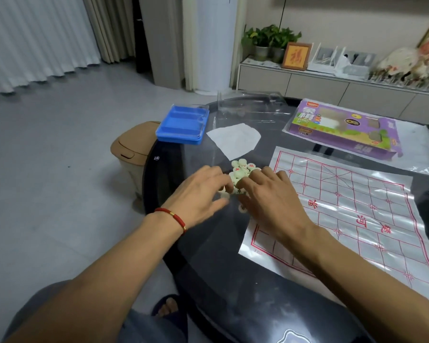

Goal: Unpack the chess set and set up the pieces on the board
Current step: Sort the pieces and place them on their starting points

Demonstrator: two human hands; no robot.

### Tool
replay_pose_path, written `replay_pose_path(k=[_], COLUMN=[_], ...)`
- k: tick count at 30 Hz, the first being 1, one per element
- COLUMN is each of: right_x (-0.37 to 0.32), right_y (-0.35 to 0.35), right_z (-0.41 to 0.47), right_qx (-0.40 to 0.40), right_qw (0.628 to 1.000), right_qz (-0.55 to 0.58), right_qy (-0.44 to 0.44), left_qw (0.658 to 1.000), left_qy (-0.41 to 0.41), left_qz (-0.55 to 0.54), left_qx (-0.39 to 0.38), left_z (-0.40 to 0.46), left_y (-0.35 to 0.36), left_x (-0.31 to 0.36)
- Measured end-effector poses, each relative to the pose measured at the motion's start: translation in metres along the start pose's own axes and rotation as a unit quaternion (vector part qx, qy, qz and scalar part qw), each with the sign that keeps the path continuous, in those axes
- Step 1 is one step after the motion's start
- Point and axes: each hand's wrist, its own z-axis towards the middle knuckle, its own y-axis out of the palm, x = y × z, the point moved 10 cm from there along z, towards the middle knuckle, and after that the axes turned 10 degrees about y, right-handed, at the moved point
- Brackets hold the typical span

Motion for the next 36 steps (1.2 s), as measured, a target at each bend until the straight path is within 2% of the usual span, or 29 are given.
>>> replay_pose_path(k=[6,11,15,18,22,30,34,36], right_x=[-0.014,-0.029,-0.036,-0.045,-0.048,-0.043,-0.047,-0.033], right_y=[-0.003,-0.002,-0.001,0.003,0.004,-0.001,-0.002,-0.003], right_z=[-0.016,-0.018,-0.023,-0.019,-0.007,-0.021,-0.029,-0.023], right_qx=[0.007,-0.035,-0.058,-0.059,-0.091,-0.083,-0.128,-0.122], right_qw=[1.000,0.999,0.997,0.993,0.979,0.975,0.966,0.965], right_qz=[0.000,0.019,0.056,0.104,0.178,0.205,0.224,0.233], right_qy=[0.014,0.020,0.023,0.006,0.032,0.033,-0.005,0.012], left_qw=[1.000,1.000,0.991,0.981,0.982,0.985,0.984,0.978], left_qy=[0.015,0.002,-0.118,-0.169,-0.171,-0.163,-0.153,-0.162], left_qz=[0.001,0.023,-0.050,-0.095,-0.081,-0.045,-0.069,-0.108], left_qx=[-0.002,-0.001,0.040,0.019,-0.004,-0.029,-0.058,-0.069], left_z=[-0.014,-0.035,-0.050,-0.054,-0.051,-0.055,-0.066,-0.067], left_y=[0.000,-0.007,-0.019,-0.018,-0.013,-0.016,-0.008,-0.007], left_x=[-0.004,-0.009,-0.043,-0.061,-0.058,-0.035,-0.007,-0.008])
